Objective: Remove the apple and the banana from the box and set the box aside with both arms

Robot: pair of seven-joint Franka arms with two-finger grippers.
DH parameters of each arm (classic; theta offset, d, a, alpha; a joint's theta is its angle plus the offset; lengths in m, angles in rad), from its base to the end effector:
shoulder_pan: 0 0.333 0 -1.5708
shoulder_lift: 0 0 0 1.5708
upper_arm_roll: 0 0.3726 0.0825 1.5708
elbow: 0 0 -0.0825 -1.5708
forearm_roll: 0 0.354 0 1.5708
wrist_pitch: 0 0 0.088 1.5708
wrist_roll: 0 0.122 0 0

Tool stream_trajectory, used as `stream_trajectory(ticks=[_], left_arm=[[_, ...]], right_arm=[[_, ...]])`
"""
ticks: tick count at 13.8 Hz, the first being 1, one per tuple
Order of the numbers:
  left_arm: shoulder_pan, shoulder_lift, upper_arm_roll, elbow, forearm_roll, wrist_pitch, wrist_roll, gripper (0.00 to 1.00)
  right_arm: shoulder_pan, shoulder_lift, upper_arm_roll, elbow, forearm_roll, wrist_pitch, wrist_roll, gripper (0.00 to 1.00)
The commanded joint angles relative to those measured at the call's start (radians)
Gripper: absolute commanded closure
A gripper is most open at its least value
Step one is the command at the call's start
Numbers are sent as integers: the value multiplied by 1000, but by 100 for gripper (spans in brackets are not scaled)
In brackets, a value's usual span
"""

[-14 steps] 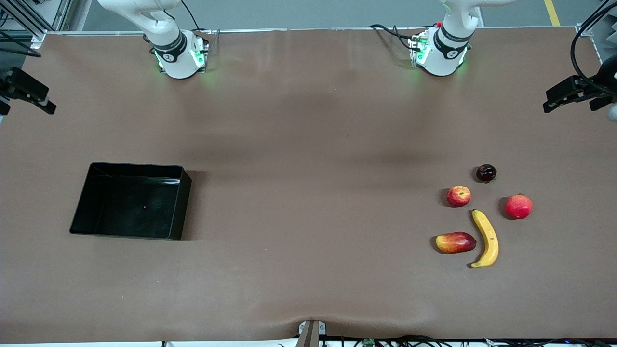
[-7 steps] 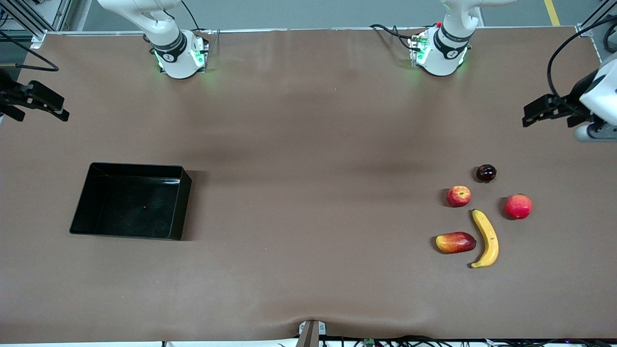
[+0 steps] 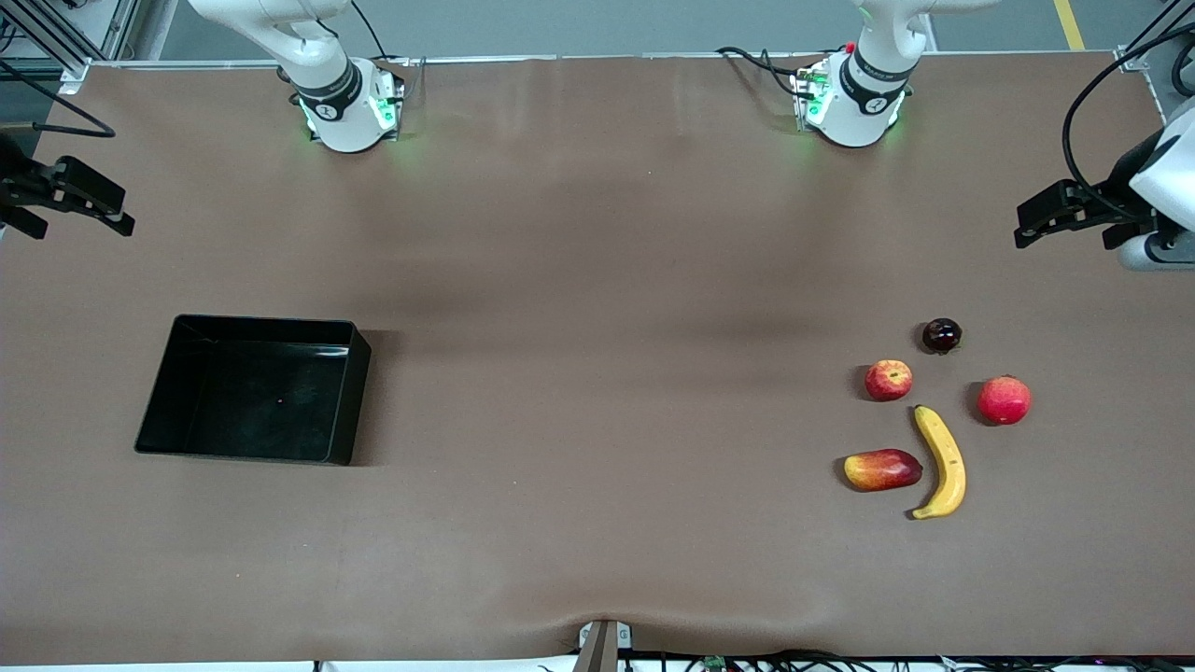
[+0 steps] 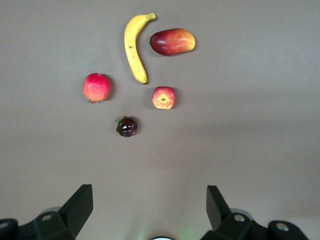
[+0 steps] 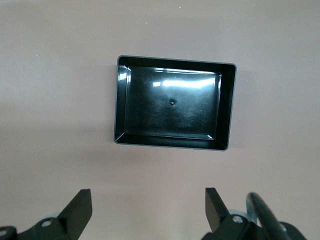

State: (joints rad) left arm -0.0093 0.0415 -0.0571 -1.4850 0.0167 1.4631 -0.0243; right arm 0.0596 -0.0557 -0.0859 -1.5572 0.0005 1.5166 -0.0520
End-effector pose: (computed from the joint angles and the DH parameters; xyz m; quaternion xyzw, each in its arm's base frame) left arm 0.5270 -0.0320 0.6727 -0.9993 0.0204 0.0313 0.0086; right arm 0.4988 -0.0147 0.6957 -0.9999 -0.0129 -0.0075 0.0023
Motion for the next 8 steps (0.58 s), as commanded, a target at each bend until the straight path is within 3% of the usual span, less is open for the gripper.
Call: stream_trajectory(ticks=[1,8], left_arm=[[12,-11,2,-1,-11,-4,-2,0],[6,17,2,2,0,37,-6,0]], right_arm=[[0,-24,-1,-24,-20,2,-14,0],[-6,-24,-3,-27,-20,-1,-15,0]])
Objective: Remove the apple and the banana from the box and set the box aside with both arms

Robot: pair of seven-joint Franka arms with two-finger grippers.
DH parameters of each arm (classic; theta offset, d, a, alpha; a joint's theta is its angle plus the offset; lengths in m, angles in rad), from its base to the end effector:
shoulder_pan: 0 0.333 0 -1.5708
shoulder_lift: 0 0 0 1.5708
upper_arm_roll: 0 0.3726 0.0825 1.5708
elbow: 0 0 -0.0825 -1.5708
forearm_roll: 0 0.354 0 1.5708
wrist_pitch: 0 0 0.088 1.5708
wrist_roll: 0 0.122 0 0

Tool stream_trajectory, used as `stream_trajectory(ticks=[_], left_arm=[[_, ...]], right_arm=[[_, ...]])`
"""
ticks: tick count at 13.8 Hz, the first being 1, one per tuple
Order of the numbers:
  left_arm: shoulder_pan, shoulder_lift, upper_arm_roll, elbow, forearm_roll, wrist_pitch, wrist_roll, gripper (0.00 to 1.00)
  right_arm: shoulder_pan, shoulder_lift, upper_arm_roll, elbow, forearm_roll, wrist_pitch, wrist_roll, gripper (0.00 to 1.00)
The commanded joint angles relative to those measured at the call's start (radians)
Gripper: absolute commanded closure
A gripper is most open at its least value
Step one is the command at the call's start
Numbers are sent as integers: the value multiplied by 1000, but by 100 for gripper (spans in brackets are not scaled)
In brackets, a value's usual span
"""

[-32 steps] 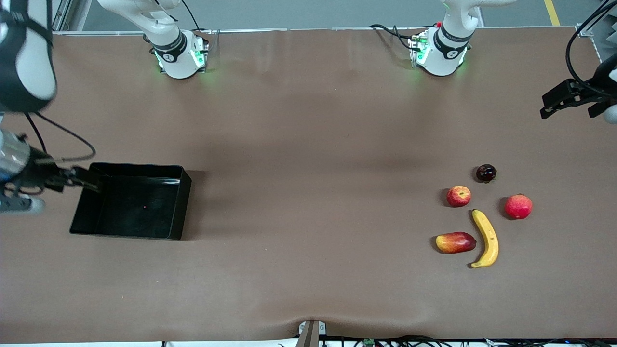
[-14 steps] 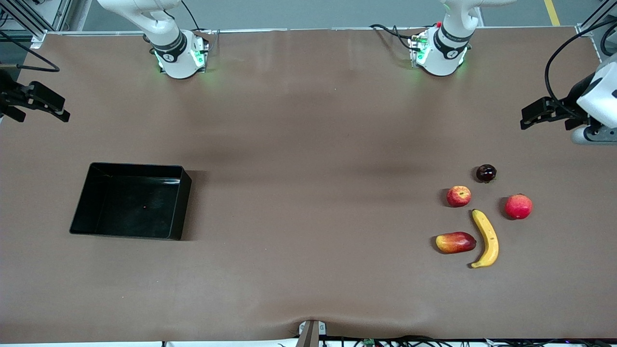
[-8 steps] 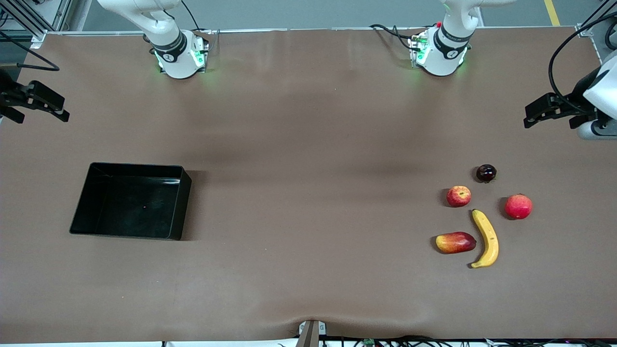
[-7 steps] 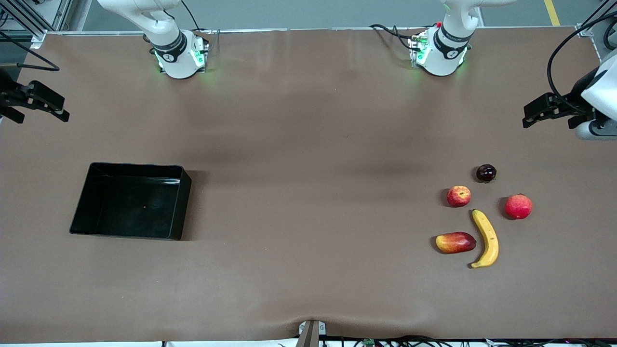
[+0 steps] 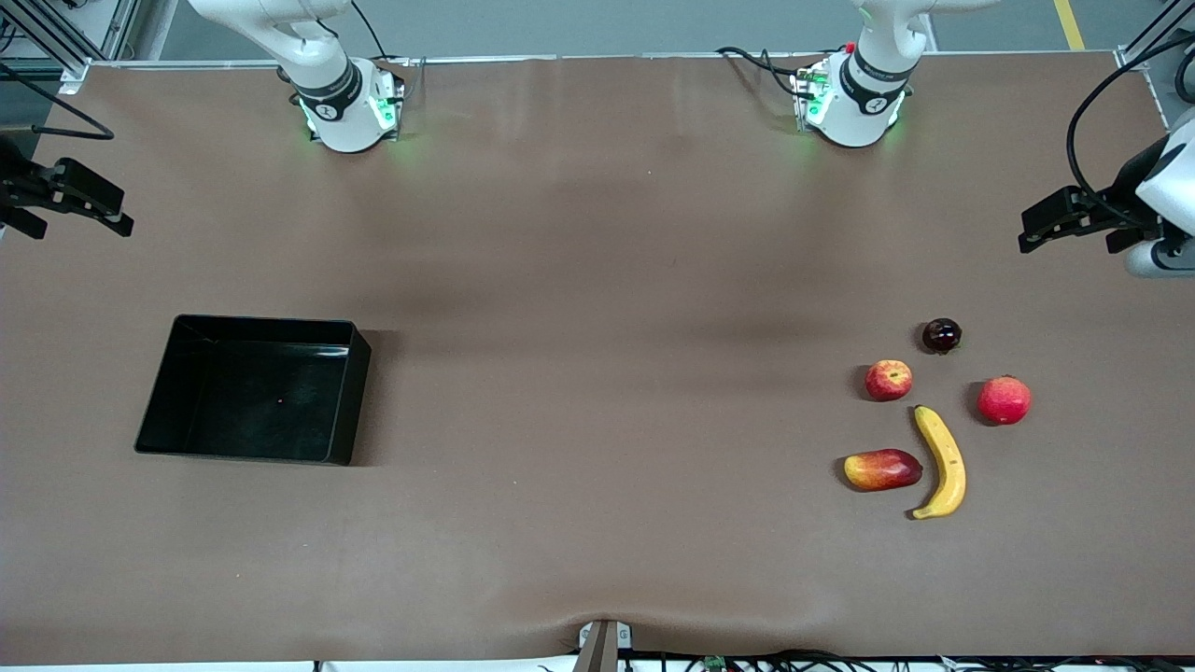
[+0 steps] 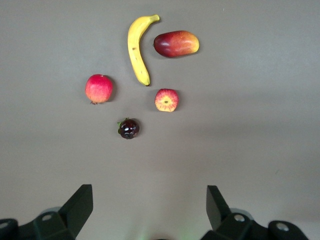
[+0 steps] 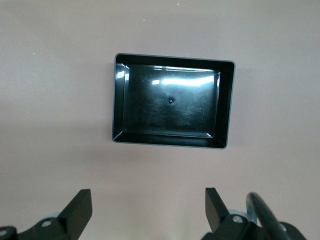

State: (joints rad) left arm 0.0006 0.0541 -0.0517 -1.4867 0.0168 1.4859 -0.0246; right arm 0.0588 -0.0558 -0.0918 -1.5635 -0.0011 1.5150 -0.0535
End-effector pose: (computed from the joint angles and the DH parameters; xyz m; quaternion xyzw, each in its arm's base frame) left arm 0.5345 -0.0242 0.6671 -0.9995 0.0128 0.0271 0.0080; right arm 0.4983 -0.0184 0.6928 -0.9999 -0.0103 -0.0036 0.0019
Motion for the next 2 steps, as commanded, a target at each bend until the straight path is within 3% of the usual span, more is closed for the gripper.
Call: stream_trajectory(ticks=[1,2], left_arm=[[-4,4,-5,3,2,19,-6,0],[-5,4,-7,3,2,24,-6,0]], right_arm=[[-5,-24,3,-21,-19,-1,-14,0],[-5,-22,3,-21,-19,-1,-14,0]])
